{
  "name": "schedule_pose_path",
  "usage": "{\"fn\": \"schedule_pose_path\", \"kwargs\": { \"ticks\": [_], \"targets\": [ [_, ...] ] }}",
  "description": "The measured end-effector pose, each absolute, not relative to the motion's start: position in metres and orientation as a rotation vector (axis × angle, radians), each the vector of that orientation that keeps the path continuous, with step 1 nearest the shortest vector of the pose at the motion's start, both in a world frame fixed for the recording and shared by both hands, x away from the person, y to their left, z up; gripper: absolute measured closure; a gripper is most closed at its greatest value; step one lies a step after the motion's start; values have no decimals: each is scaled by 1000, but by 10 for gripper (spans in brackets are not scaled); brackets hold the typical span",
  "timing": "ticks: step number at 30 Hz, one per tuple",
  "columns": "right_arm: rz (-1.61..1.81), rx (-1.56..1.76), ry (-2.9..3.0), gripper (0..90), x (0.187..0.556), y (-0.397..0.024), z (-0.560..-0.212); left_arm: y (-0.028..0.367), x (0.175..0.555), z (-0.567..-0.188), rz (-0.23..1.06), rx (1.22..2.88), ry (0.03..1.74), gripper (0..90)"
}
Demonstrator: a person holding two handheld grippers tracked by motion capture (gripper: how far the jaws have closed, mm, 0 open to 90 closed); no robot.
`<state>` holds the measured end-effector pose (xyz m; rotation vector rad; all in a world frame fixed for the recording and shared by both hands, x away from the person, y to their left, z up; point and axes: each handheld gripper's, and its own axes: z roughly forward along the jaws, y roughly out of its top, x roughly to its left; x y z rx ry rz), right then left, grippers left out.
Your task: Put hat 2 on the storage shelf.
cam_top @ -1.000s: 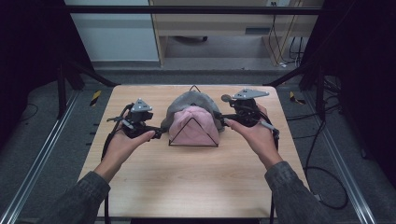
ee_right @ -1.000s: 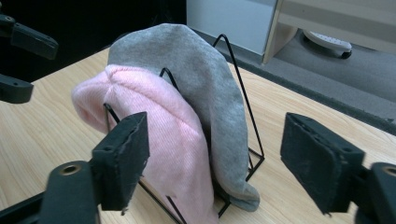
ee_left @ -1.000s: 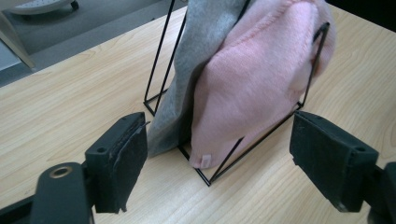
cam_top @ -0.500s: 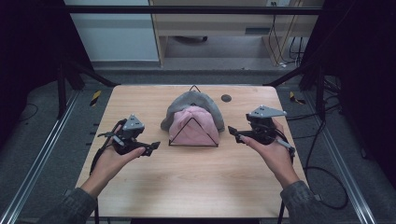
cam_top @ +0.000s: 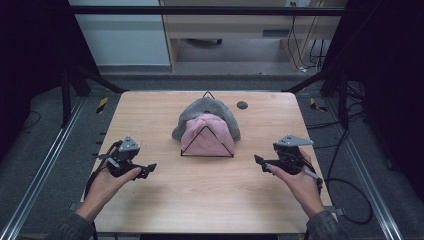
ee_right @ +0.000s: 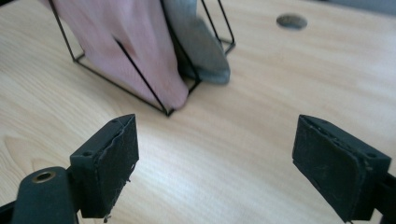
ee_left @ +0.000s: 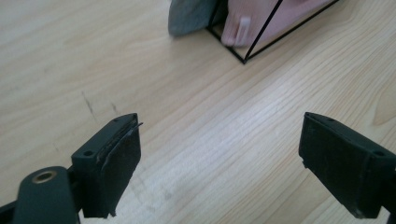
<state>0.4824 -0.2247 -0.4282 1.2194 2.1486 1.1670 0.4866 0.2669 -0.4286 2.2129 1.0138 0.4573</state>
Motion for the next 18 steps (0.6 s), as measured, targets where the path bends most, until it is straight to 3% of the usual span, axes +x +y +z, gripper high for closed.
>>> {"fn": "schedule_pose_path", "kwargs": {
  "ticks": [14, 18],
  "targets": [
    [1008, 1354, 2241, 117, 485, -226, -485, 273, 491, -485, 311, 2224, 1126, 117],
    [973, 1401, 2273, 99, 488, -229, -496, 278, 491, -486, 327, 2216, 1143, 119]
  ]
}}
